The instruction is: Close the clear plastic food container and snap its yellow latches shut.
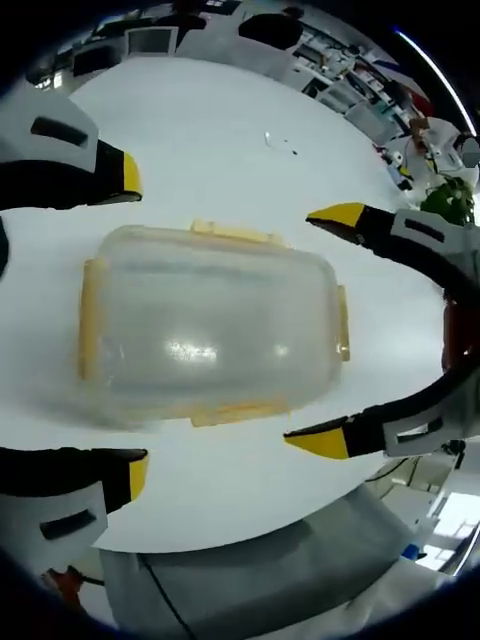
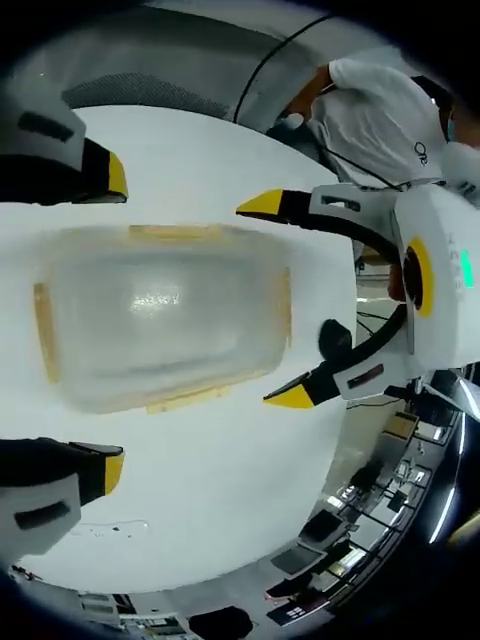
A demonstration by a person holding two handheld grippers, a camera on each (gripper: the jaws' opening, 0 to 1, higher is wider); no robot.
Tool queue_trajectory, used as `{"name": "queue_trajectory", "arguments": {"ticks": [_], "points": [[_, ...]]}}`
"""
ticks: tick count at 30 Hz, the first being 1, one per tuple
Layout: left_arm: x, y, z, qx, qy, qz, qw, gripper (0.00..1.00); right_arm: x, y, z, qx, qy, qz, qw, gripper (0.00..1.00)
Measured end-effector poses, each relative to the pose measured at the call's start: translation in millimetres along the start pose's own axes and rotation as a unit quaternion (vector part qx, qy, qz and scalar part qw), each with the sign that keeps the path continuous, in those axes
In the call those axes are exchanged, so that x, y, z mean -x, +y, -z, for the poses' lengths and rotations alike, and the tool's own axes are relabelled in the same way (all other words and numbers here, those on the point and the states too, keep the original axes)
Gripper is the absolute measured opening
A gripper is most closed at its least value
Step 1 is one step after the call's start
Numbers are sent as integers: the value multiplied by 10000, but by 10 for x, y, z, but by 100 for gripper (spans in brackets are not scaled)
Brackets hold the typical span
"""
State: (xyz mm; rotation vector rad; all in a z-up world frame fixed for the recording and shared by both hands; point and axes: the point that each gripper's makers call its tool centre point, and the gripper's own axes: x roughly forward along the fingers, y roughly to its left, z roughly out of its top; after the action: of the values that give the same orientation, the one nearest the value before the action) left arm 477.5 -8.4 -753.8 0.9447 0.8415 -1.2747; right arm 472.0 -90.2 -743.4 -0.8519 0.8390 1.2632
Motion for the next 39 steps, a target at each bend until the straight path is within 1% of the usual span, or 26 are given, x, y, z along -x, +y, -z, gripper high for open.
{"name": "queue_trajectory", "arguments": {"ticks": [1,3,5,6,7,12,17,20,23,25,27,28,29,30,32,34,37,39], "points": [[13,-12,7,-6,19,-11,10000,99,11,12,0,30,-4,28,10000,99],[59,1,21,-19,64,-148,9999,99,52,31,-3,-19,-22,71,10000,99],[110,-16,6,29,16,-215,9998,99,94,31,-17,-130,-97,148,9998,99],[138,-31,-15,101,-54,-247,9996,99,119,48,-9,-163,-110,166,9997,99],[153,-52,-25,153,-88,-235,9996,99,132,65,-2,-201,-114,165,9996,99],[239,-146,-17,242,-123,-359,9990,99,219,164,42,-301,-146,267,9991,99],[341,-262,11,326,-105,-470,9983,99,324,248,53,-436,-268,367,9980,99],[419,-306,12,455,-202,-580,9971,99,386,282,50,-613,-388,464,9963,99],[483,-356,22,752,-330,-692,9942,99,456,311,58,-801,-497,601,9937,99],[527,-409,11,949,-463,-756,9915,99,501,335,72,-914,-571,691,9918,99],[566,-445,33,1094,-510,-865,9889,99,542,387,107,-1014,-609,746,9902,99],[579,-481,43,1262,-571,-881,9864,99,570,413,131,-1054,-623,807,9892,99],[582,-539,46,1392,-617,-796,9851,99,588,446,144,-1081,-645,809,9887,99],[601,-574,66,1517,-634,-821,9830,99,606,501,148,-1184,-712,781,9873,99],[649,-591,75,1523,-684,-964,9812,99,648,550,155,-1272,-798,828,9852,99],[696,-639,95,1708,-738,-1064,9768,99,707,635,169,-1326,-879,874,9834,99],[796,-717,69,1796,-899,-1225,9719,99,788,770,182,-1304,-971,994,9817,99],[859,-782,66,1915,-954,-1314,9680,99,836,811,189,-1379,-1066,1073,9788,99]]}}
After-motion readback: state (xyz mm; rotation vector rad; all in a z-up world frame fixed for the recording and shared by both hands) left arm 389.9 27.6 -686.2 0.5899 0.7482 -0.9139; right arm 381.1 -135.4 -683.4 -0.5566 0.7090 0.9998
